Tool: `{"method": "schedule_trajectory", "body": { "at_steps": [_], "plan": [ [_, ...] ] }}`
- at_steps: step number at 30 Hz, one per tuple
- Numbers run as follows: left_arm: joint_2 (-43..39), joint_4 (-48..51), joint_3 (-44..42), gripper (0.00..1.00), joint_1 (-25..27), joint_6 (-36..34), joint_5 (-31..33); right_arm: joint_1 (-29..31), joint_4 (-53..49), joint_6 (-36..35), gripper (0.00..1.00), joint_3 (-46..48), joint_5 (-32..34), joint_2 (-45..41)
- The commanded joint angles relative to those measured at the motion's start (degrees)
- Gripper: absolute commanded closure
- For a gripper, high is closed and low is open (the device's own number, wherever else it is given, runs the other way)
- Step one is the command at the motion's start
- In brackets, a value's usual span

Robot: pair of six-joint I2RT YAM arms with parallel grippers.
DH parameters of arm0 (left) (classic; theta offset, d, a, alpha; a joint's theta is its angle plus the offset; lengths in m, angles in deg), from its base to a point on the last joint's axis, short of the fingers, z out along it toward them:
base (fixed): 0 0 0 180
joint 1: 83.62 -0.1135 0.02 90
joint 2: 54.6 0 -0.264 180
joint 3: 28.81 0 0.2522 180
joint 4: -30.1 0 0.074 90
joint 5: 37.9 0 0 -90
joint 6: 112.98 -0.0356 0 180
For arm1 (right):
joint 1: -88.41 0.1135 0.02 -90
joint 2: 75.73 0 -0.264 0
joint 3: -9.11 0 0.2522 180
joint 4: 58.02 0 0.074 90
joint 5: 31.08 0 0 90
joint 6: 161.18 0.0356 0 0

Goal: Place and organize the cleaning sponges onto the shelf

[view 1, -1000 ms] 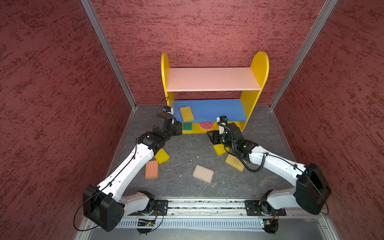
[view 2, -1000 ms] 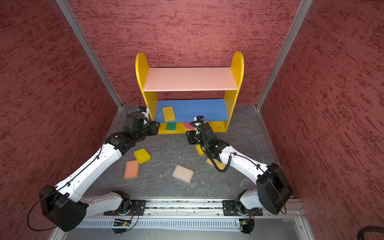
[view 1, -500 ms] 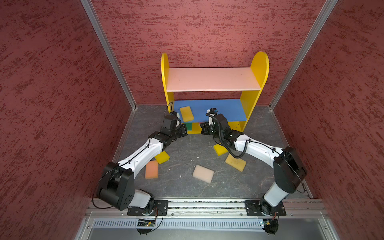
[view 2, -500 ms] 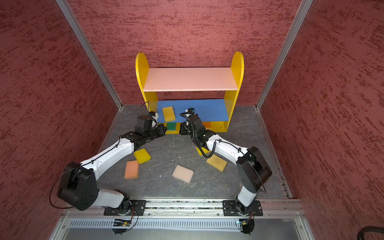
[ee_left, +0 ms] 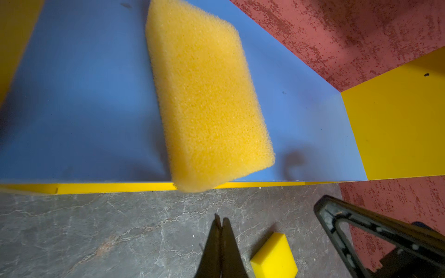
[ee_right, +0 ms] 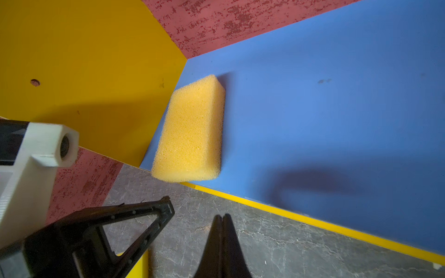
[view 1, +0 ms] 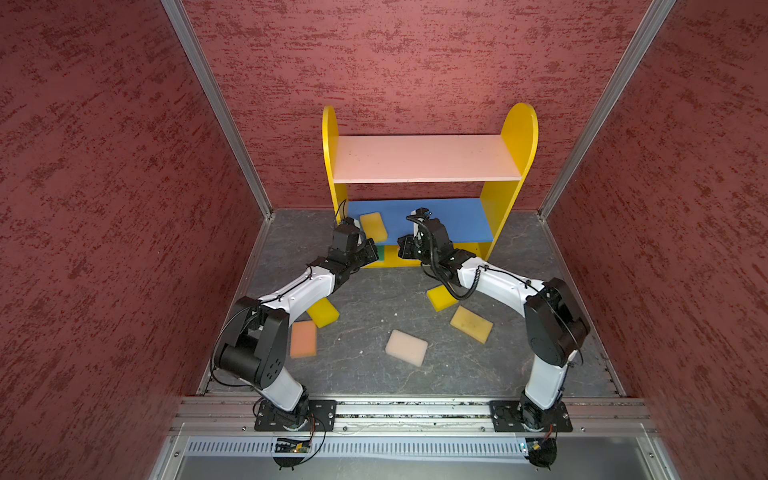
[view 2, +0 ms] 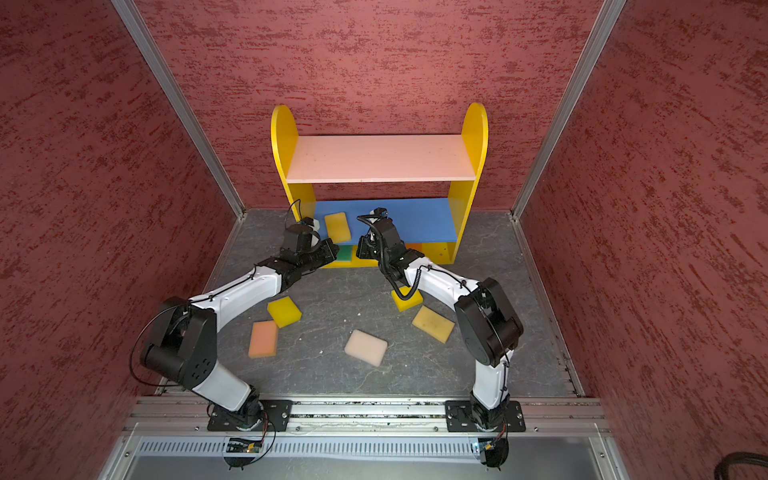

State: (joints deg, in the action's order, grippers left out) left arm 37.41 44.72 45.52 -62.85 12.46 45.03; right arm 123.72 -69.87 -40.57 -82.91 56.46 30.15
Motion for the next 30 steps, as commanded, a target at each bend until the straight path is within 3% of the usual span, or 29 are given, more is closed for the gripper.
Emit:
{"method": "schedule_trajectory", "body": {
  "at_steps": [1, 14, 30],
  "plan": [
    [0.50, -2.53, 2.30, 1.00, -0.22, 0.70, 2.67, -0.94, 0.81, 0.22, 1.00, -2.13, -1.63, 0.77],
    [2.45, -3.14, 3.60, 1.00, -0.39, 0.29, 7.51, -1.30, 0.36, 0.24, 0.82, -7.72, -5.22, 6.24],
    [2.83, -1.04, 3.99, 1.00, -2.22, 0.33, 11.99, -1.29, -1.36, 0.43, 0.78, -13.06, -7.59, 10.62]
  ]
}}
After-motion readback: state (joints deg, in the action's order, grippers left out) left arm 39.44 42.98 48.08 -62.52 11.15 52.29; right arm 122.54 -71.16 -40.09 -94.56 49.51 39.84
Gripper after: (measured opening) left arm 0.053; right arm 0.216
